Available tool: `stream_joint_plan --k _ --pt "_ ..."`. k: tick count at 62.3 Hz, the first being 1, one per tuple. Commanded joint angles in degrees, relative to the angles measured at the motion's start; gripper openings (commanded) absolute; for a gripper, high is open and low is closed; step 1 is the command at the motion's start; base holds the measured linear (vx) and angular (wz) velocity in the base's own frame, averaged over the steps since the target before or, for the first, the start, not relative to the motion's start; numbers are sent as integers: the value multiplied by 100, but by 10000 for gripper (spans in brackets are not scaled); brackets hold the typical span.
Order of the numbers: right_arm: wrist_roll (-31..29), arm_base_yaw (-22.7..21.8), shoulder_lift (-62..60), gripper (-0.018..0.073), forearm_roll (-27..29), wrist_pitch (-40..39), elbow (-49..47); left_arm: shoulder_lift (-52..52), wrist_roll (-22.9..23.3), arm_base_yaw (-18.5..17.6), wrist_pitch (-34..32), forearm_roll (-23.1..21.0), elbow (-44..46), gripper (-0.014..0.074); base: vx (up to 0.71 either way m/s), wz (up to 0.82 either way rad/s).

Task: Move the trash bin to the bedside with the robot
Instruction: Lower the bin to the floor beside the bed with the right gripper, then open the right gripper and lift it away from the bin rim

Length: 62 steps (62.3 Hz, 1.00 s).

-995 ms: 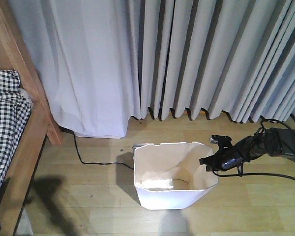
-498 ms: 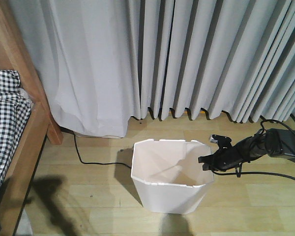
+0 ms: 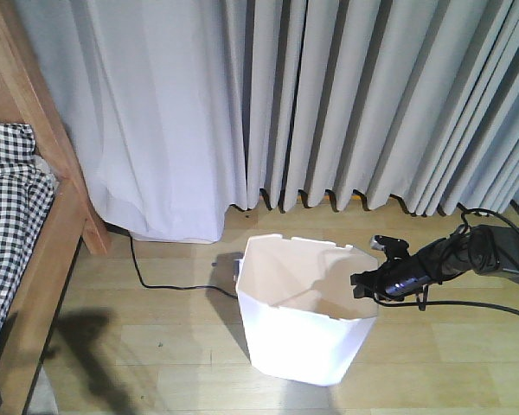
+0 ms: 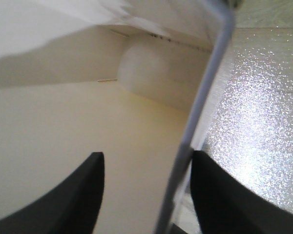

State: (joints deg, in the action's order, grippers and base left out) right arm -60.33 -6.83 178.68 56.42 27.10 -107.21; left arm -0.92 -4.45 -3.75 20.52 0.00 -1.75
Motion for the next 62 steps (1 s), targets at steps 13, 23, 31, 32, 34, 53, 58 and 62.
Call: stream_joint_plan --k 13,23,31,32,34,53,58,62 --pt "121 -8 -449 521 -89 280 -97 -117 27 0 -396 0 -101 -7 0 0" --pt "336 -8 -604 537 -602 252 -91 -117 27 0 -396 0 -101 -7 0 0" --pt "433 -8 -634 533 -835 321 -91 -117 27 0 -396 0 -101 -7 0 0" --pt "433 -8 -634 533 -835 342 -91 -117 27 0 -396 0 -101 -7 0 0" --pt "433 -8 -634 531 -835 395 -91 -117 27 0 -396 0 -101 -7 0 0" --pt "808 -36 -671 531 -1238 686 -85 -117 27 0 -396 0 -101 -7 0 0" --pt "1294 -61 -722 531 -1547 633 -86 -117 27 0 -396 0 -101 -7 0 0" --pt "1632 -61 -810 531 -2033 601 -86 -117 27 0 -396 0 -101 -7 0 0"
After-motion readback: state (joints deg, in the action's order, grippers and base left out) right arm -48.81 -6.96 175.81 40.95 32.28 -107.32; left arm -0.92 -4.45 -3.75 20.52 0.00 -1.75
